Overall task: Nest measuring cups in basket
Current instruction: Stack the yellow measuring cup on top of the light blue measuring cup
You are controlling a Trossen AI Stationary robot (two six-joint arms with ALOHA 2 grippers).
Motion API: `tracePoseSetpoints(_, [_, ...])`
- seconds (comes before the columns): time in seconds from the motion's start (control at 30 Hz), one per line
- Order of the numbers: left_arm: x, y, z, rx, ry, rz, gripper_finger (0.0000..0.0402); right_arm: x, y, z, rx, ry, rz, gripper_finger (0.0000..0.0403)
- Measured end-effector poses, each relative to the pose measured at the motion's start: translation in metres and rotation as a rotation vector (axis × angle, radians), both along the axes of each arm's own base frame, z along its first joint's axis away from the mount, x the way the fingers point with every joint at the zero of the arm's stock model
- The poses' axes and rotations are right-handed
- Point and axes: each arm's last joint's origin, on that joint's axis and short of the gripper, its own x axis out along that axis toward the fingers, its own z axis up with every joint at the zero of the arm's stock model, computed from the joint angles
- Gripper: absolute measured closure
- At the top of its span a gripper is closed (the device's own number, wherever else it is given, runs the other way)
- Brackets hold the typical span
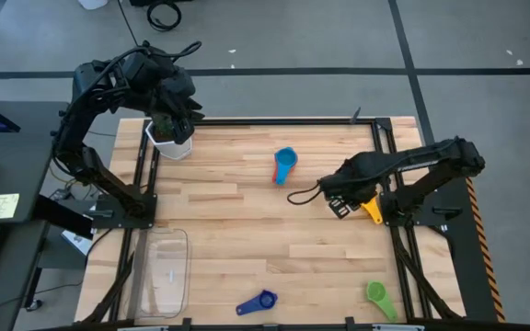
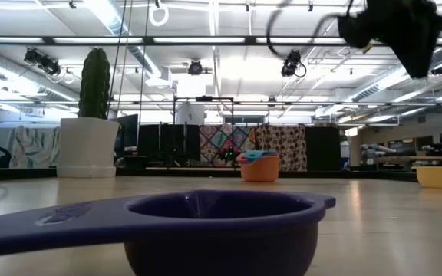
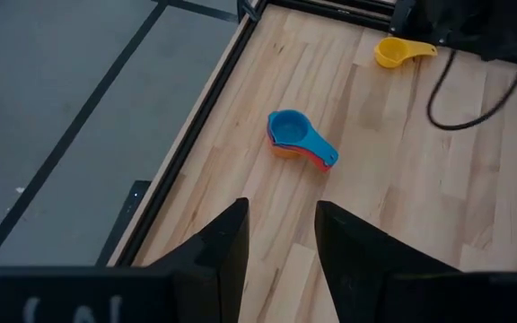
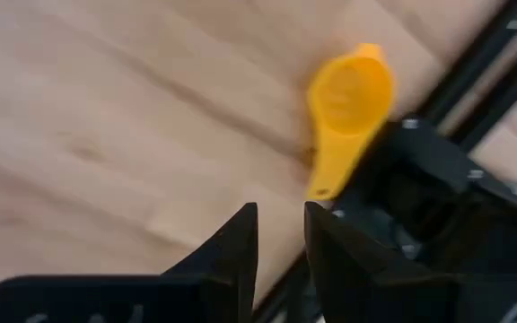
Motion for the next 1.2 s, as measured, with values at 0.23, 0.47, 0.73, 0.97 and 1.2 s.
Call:
tracePoseSetpoints(0.23, [0.0, 0.0, 0.0, -0.005, -0.002, 0.005, 0.0267, -0.011, -0.016, -0.047, 0.002, 0.112, -0.04, 0.0305])
tracePoseSetpoints(0.47, [0.0, 0.0, 0.0, -0.022, -0.011, 0.024, 0.0267, -0.014, -0.032, -0.085, 0.044, 0.062, -0.024, 0.0308])
tracePoseSetpoints(0.73, [0.0, 0.0, 0.0, -0.023, -0.011, 0.025, 0.0267, -0.028, -0.047, -0.106, 0.078, 0.113, -0.061, 0.0313])
tracePoseSetpoints(0.97, [0.0, 0.0, 0.0, -0.024, -0.012, 0.026, 0.0267, -0.033, -0.056, -0.119, 0.101, 0.084, -0.033, 0.0314])
tracePoseSetpoints(1.2, [0.0, 0.0, 0.0, -0.024, -0.012, 0.026, 0.0267, -0.036, -0.062, -0.124, 0.114, 0.082, -0.029, 0.0314])
